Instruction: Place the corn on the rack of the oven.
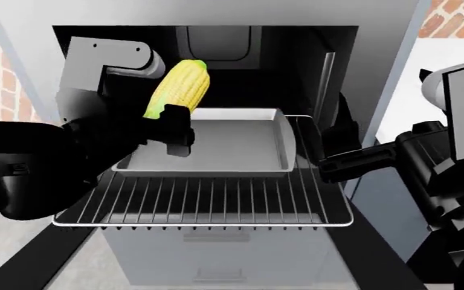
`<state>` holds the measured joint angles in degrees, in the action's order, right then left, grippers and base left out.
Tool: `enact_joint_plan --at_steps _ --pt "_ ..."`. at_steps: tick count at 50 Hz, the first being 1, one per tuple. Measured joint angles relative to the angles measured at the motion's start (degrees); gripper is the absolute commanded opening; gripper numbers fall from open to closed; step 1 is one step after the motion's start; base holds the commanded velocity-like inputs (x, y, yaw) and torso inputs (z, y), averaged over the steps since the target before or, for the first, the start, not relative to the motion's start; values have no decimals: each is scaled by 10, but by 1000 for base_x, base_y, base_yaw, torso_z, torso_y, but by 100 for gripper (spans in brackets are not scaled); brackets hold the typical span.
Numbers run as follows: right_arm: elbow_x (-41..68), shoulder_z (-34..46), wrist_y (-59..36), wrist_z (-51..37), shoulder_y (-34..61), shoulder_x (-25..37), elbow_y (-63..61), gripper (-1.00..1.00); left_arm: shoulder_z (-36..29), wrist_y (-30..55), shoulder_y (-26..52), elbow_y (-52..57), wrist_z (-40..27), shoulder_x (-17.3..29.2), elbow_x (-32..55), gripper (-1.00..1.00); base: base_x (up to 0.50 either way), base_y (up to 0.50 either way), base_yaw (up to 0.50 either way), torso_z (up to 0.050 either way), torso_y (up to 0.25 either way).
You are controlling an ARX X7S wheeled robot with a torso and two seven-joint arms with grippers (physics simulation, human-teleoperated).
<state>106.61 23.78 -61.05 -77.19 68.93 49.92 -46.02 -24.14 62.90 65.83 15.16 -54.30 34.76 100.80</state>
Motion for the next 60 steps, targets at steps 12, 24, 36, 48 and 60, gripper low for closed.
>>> enact_joint_plan --at_steps 12,24,36,48,60 --pt "-10 -4 4 8 -8 5 -2 100 -35 -4 25 -78 49 -43 -62 -100 0 0 0 1 1" --pt "-24 -5 5 21 -16 7 0 100 -64 -19 40 -147 90 -78 -118 -100 0 0 0 0 0" --pt "-35 -7 8 29 -23 8 0 100 -87 -35 49 -199 115 -102 -163 -100 0 0 0 0 1" --pt "-40 -8 12 32 -29 12 -3 100 -108 -56 54 -250 143 -125 -202 -100 0 0 0 0 1" --pt "-53 -14 18 42 -44 18 -6 100 -131 -84 70 -323 183 -153 -246 -100 0 0 0 1 1"
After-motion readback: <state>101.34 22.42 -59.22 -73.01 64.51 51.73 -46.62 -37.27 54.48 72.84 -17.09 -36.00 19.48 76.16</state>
